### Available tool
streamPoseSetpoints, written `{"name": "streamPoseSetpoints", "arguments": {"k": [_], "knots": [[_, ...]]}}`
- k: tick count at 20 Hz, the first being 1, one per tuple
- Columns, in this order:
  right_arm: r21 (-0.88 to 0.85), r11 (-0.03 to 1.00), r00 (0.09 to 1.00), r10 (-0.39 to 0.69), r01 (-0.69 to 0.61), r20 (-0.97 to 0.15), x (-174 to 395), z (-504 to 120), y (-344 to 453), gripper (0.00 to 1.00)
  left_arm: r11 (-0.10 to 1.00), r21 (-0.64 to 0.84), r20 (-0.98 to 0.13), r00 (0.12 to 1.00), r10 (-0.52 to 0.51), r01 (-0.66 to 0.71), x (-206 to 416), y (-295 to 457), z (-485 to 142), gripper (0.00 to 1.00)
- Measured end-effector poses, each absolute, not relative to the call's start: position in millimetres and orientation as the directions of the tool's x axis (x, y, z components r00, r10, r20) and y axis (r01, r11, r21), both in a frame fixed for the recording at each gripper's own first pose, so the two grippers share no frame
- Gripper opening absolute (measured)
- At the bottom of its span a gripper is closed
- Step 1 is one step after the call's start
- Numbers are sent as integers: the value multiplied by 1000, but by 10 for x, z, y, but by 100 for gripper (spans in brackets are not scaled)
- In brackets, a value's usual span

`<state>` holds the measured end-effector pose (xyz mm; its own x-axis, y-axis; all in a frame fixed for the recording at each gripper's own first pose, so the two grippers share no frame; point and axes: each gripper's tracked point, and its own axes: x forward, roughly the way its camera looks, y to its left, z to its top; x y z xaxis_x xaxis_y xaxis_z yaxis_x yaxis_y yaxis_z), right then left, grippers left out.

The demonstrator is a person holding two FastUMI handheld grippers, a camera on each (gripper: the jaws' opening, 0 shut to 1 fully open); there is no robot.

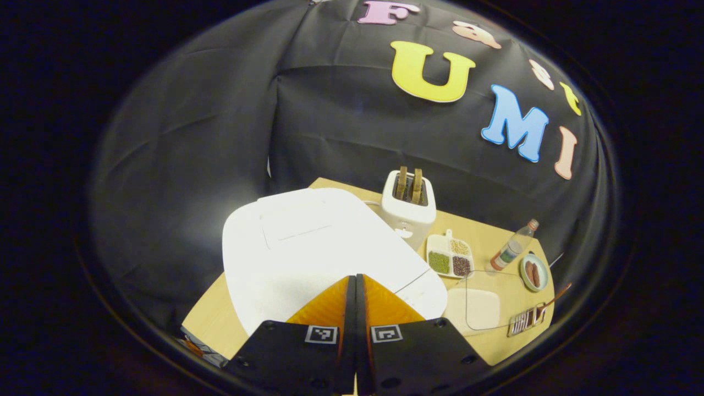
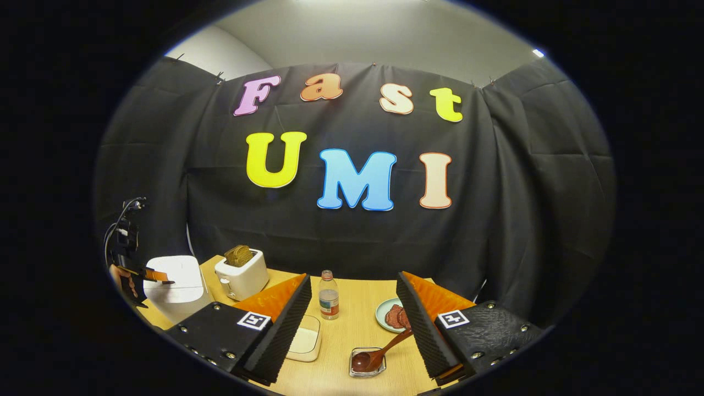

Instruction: Close the left gripper, press the button to open the rice cooker; take a wooden spoon from the chopstick holder with the right hand, scoop a spoonful of rice and pour it into the rice cooker, then put the wooden spoon back into the chopstick holder.

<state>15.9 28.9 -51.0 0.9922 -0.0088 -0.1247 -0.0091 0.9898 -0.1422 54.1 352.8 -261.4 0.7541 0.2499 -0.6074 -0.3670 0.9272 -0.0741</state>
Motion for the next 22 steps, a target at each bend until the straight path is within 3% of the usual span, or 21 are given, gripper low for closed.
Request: {"name": "streamPoseSetpoints", "arguments": {"k": [5, 9, 15, 16, 19, 20, 22], "knots": [[-130, 991, 991, -26, 8, -134, 143, -545, 222, 95, 933, -5, -605, 744, 283, -360, 509, 3513, -2623, 8], [-128, 992, 991, -22, 5, -132, 151, -565, 213, 95, 921, 64, -362, 851, 380, -384, 534, 3517, -1613, 8], [-123, 992, 992, 7, -23, -129, 95, -580, 319, 95, 921, 2, -126, 914, 387, -390, 221, 3247, -470, 9], [-122, 992, 992, 9, -25, -129, 82, -593, 317, 93, 930, -14, -96, 927, 363, -366, 112, 3115, -292, 16], [-105, 994, 991, 11, -26, -134, 74, -608, 303, 95, 944, -9, 14, 944, 330, -330, 53, 2925, 56, 82], [-103, 994, 991, 11, -25, -134, 71, -615, 289, 95, 946, 2, 35, 946, 323, -323, 12, 2867, 132, 89], [-105, 994, 992, 7, -21, -127, 75, -608, 252, 95, 955, 21, 61, 954, 293, -295, 3, 2693, 203, 89]]}}
